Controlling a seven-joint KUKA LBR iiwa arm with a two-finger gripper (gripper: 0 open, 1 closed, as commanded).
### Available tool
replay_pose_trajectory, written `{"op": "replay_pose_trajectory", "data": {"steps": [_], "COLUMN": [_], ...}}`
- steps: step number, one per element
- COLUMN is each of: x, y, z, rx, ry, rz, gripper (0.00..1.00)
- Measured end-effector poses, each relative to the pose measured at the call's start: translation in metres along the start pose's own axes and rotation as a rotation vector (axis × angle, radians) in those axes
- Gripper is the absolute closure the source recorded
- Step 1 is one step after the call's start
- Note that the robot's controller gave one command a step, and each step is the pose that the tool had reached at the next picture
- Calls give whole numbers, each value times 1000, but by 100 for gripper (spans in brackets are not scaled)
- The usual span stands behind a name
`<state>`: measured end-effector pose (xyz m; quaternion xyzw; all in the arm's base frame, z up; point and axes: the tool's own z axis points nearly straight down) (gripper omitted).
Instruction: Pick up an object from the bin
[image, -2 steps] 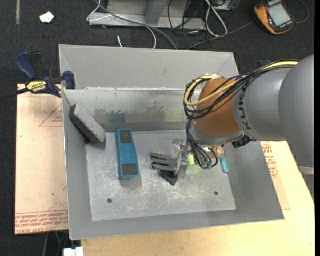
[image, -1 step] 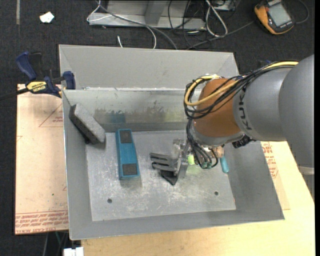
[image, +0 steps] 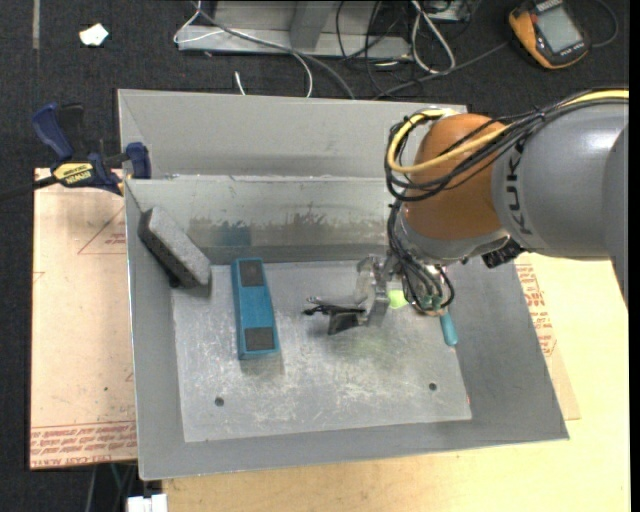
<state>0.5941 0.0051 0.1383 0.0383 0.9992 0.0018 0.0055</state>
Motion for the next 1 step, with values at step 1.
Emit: {"op": "replay_pose_trajectory", "data": {"steps": [1], "x": [2], "y": [0], "z": [-82], "rx": [-2], "ry": [0], "rz": [11], "gripper": [100]}}
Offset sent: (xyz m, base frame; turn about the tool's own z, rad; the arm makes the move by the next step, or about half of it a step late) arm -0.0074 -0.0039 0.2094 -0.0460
